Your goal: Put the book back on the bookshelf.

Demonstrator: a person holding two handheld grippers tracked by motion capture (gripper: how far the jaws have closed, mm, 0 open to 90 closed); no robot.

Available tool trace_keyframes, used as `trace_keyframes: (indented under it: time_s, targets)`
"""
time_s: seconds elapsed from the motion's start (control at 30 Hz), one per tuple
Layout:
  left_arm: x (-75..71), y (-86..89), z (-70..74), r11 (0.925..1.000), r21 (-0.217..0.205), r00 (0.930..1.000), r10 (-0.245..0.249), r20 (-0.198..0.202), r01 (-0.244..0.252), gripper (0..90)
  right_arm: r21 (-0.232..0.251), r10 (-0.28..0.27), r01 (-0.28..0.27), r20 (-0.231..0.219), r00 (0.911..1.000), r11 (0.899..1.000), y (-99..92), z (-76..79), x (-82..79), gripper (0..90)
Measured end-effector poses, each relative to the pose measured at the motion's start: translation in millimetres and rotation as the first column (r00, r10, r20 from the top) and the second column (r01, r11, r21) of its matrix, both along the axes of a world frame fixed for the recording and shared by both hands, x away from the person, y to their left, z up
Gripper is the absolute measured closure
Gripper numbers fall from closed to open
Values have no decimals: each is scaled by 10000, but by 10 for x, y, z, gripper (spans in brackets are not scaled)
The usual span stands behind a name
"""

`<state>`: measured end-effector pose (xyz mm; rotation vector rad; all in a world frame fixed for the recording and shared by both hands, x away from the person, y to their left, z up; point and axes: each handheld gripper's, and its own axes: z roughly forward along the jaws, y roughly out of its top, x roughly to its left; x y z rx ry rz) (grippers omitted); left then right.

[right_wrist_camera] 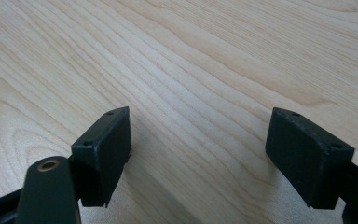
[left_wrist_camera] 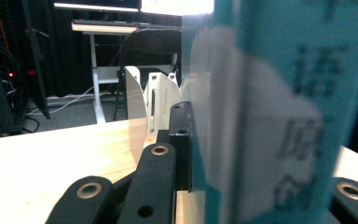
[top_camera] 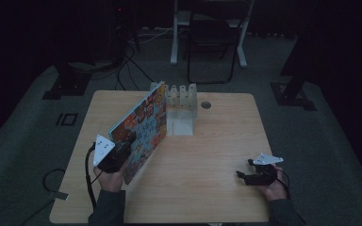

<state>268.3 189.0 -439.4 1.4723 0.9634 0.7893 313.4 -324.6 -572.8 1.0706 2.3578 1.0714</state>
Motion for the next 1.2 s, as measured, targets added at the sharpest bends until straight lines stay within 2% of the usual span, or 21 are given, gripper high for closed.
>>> trace_keyframes:
  time_s: [0.3, 0.57, 0.97, 1.2]
  targets:
    - [23, -21, 4, 9995, -160, 9995, 285, 147, -282, 811, -1, 0, 0, 0, 10000, 10000, 0, 0, 0, 219]
    - [76, -68, 23, 9992, 77, 9992, 391, 130, -392, 811, 2, -4, 4, -3, 10000, 10000, 0, 0, 0, 219]
    - [140, -125, 38, 9982, -57, 9982, 596, 92, -596, 811, 3, 0, 0, 0, 10000, 10000, 0, 0, 0, 219]
    - [166, -149, 65, 9971, 25, 9970, 754, 172, -755, 812, 3, -1, 1, 0, 10000, 10000, 0, 0, 0, 218]
